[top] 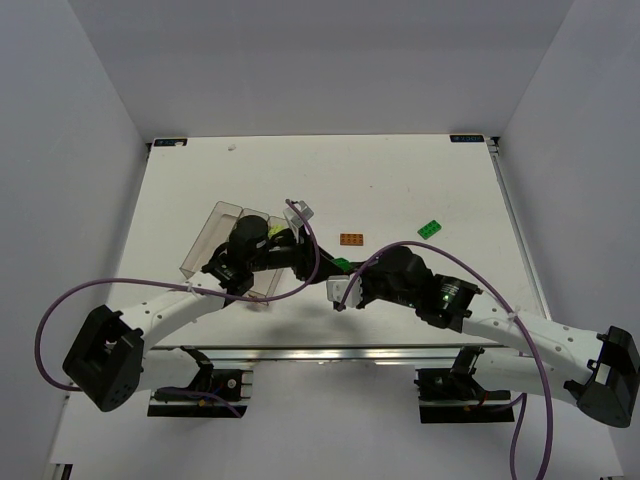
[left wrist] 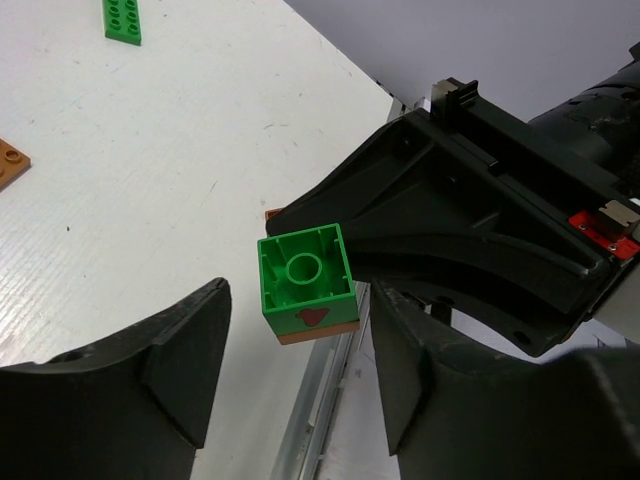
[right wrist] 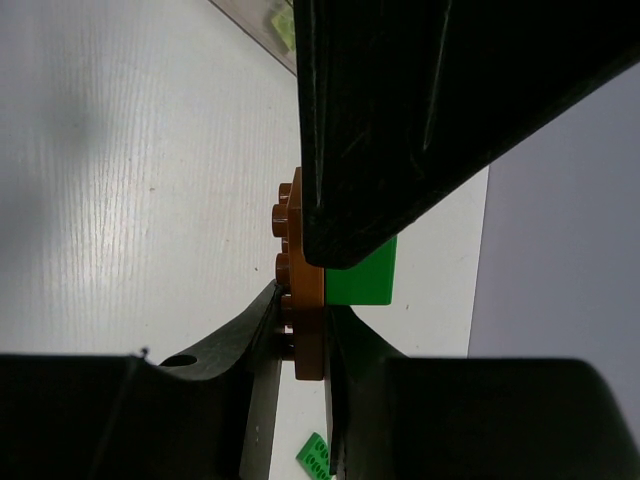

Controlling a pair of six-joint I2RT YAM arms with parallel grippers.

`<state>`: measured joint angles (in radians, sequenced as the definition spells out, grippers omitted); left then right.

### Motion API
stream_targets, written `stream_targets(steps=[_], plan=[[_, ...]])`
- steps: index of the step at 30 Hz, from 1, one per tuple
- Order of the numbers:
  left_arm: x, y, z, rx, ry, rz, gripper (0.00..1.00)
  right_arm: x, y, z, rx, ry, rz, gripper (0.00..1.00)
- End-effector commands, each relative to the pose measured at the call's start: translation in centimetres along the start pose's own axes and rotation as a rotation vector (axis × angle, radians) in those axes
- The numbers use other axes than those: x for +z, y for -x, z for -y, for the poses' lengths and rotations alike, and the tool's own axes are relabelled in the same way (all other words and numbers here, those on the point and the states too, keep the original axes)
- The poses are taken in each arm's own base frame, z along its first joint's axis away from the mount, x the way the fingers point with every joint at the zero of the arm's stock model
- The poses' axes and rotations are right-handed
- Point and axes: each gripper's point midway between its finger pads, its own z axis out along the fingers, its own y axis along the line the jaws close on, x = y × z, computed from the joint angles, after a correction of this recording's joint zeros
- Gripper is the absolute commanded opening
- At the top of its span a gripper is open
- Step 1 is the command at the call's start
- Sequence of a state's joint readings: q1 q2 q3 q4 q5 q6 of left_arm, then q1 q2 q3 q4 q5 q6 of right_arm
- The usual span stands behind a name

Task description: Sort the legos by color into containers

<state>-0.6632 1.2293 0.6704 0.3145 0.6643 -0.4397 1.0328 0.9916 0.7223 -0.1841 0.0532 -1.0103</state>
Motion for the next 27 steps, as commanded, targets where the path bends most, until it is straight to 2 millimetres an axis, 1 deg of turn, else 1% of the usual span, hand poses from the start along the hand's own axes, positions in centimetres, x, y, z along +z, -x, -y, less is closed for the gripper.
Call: stream_targets(steps=[1,4,5,8,9,11,12,16,19,23,27], plan=[[0.1,1.6,1.3,0.039,-0.046,0.023,0.66,0.0,0.9,0.8,-0.005,-0.039,0.037,0.04],[0.1,1.6,1.4,0.041,-0.054,0.022,0.59,0.2,0.8,0.6,-0.001,-0.033,0.035,0.04],[0.2,1.5,1.5,0.038,-0.057,0.018,0.55,0.2,0.9,0.6,0.000,-0.031,0.039,0.04],[0.3,1.5,1.6,0.035,-0.069,0.008,0.48,0.3,0.9,0.3,0.004,-0.021,0.042,0.04],[0.2,1.5,1.6,0.035,-0.072,0.007,0.43,0.3,0.9,0.3,0.004,-0.021,0.042,0.04],[0.2,1.5,1.8,0.037,-0.077,0.007,0.37,0.4,0.9,0.1,0.004,-0.016,0.046,0.04],[0.2,1.6,1.8,0.039,-0.080,0.006,0.31,0.4,0.9,-0.1,0.004,-0.011,0.048,0.04],[0.2,1.5,1.8,0.041,-0.078,0.002,0.22,0.5,0.7,-0.7,-0.004,0.003,0.046,0.04],[0.1,1.6,1.8,0.048,-0.072,0.003,0.17,0.6,0.8,-1.1,-0.010,0.014,0.049,0.04],[0.0,1.8,1.7,0.057,-0.058,0.010,0.15,0.7,0.9,-1.9,-0.023,0.041,0.057,0.04],[0.0,1.9,1.5,0.064,-0.046,0.013,0.14,0.9,0.6,-3.3,-0.044,0.075,0.052,0.04]])
